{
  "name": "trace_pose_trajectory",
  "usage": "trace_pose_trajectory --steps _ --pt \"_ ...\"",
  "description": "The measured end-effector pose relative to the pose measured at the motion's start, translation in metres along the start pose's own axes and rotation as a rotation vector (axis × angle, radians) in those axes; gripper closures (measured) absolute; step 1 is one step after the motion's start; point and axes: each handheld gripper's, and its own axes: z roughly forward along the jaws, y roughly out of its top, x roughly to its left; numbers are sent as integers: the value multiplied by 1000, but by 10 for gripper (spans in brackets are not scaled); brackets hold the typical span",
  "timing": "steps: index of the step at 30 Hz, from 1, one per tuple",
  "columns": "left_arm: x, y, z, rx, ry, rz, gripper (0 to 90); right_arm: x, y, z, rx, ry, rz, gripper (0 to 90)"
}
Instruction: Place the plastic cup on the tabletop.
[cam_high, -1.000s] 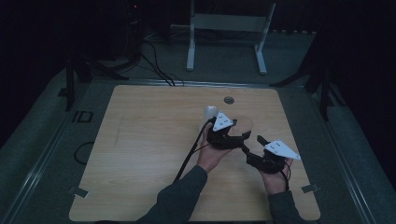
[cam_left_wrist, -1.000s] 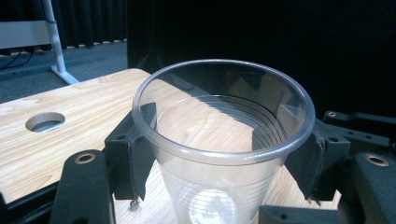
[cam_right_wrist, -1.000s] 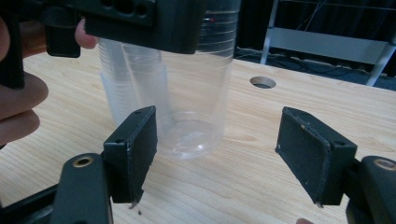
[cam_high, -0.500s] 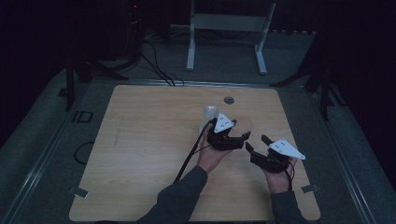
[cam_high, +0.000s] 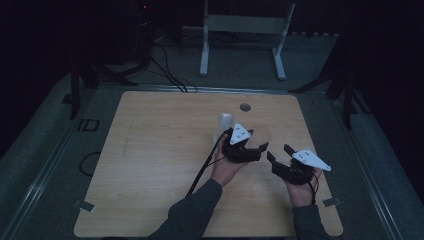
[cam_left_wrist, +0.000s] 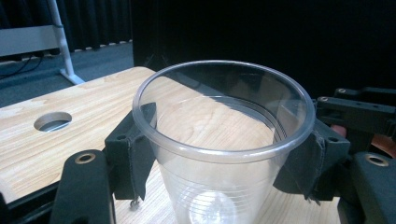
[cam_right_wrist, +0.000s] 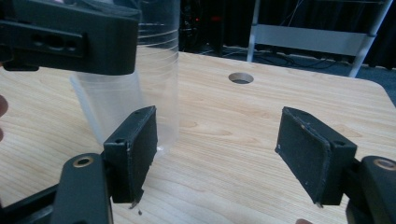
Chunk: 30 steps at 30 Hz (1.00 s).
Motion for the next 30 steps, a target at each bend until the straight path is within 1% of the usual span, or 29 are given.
trace_pose_trajectory --steps 9,16,20,21,26,30 --pt "-2 -7 1 -4 9 13 313 -5 0 -2 -8 -21 16 287" --pt "-5 -15 3 -5 3 26 312 -7 1 -4 -16 -30 25 287" --pt "-6 -18 3 -6 8 30 312 -7 1 -4 -18 -32 24 287" --pt "-6 -19 4 -5 11 37 312 -7 1 -4 -20 -32 24 287" --pt "-5 -25 5 -3 17 34 312 -6 2 -5 -20 -33 23 287" --pt "-5 -29 6 2 28 40 312 -7 2 -5 -24 -37 27 287"
